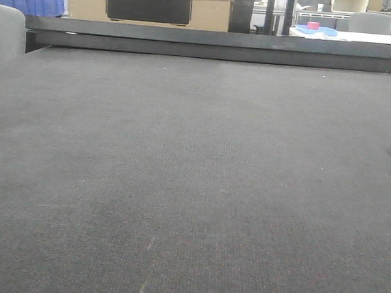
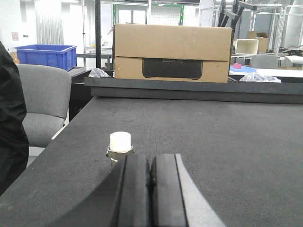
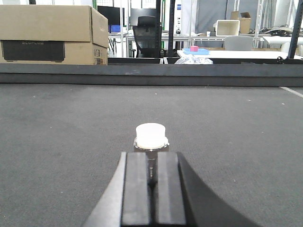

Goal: Place valve from conveyor to right shelf box

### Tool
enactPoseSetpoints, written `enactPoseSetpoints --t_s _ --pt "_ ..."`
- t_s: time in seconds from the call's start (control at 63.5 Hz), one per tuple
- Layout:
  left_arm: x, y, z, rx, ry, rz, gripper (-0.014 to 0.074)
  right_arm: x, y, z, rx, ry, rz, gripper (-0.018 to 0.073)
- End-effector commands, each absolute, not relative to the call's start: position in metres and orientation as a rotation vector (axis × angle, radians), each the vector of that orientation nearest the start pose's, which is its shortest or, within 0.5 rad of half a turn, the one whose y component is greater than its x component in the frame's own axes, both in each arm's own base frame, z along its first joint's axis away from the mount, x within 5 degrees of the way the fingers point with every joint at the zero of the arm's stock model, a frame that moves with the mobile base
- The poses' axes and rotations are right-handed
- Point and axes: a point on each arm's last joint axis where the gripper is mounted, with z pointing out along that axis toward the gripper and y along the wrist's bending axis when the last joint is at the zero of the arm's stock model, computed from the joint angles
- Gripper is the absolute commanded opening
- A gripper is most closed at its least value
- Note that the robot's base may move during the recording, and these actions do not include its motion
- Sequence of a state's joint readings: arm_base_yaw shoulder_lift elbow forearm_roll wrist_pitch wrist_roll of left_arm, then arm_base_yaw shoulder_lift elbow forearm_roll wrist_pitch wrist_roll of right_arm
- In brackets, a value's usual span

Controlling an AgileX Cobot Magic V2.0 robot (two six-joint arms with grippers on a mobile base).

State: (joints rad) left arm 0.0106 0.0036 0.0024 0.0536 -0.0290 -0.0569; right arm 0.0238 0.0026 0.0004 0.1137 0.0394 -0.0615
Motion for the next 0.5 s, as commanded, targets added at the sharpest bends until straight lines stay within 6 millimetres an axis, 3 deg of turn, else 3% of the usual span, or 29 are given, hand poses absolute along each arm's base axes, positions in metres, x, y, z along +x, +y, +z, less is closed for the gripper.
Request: enactPoseSetpoints --t_s 0.0,0.488 --pt "0.0557 0.0008 0.2171 -0.023 1.441 -0.002 -0.0111 0.0563 0.0014 0.2106 0.022 1.513 0.061 -0.0162" --pt "0.0557 0.0008 0.2171 -0.023 1.441 -0.002 -0.0111 0.0563 0.0014 0.2106 0.022 1.513 0.061 -0.0162"
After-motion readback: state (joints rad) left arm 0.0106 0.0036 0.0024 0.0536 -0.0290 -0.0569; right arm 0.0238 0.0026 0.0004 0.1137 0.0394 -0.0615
